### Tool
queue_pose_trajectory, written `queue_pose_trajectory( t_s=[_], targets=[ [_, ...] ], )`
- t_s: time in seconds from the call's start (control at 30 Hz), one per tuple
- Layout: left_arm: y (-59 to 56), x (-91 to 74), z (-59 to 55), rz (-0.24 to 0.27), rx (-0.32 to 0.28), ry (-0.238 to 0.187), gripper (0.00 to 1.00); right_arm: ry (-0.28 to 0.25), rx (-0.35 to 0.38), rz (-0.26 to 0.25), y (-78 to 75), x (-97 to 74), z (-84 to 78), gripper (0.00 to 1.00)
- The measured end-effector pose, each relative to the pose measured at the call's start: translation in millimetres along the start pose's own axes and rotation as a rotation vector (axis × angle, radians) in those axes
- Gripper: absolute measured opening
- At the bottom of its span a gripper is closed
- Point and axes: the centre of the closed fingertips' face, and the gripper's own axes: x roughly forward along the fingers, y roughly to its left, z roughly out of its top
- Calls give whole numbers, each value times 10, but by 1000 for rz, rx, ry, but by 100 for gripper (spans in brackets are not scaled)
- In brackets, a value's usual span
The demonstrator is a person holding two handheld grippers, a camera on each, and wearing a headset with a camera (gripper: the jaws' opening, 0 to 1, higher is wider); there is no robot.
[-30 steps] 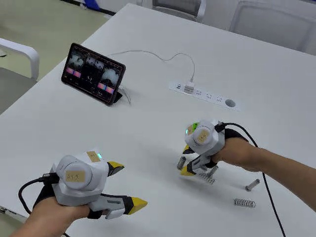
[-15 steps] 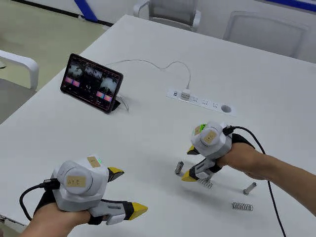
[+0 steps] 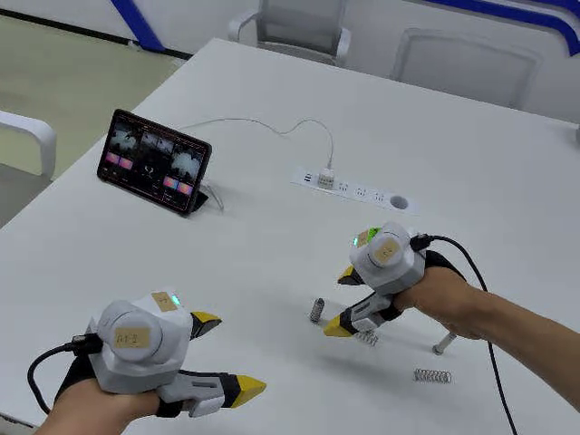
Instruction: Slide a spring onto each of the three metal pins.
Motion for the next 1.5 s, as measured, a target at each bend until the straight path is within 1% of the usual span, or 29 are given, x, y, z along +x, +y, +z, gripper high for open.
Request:
queue_pose_trajectory(
  t_s=[0.2, 0.33, 0.47, 0.6, 0.93, 1.23, 1.43, 1.5],
  targets=[
    [-7, 2, 64, 1, 7, -6, 66, -79, 87, -37, -10, -137, 47, 63],
    [15, 6, 98, 4, 8, -12, 67, -123, 132, -50, -1, -210, 59, 63],
    [27, 20, 124, 5, 13, -10, 67, -137, 160, -72, -13, -256, 3, 64],
    [31, 30, 168, 4, 16, -15, 67, -170, 195, -89, -9, -325, -24, 65],
    [10, 73, 195, -1, 24, -9, 68, -223, 258, -128, 9, -489, -109, 67],
    [-3, 106, 233, -4, 30, -8, 68, -250, 283, -149, 59, -599, -161, 69],
    [2, 118, 256, -4, 33, -10, 69, -263, 302, -162, 94, -652, -231, 69],
    [5, 125, 261, -3, 35, -8, 69, -274, 314, -168, 121, -683, -255, 70]
  ],
)
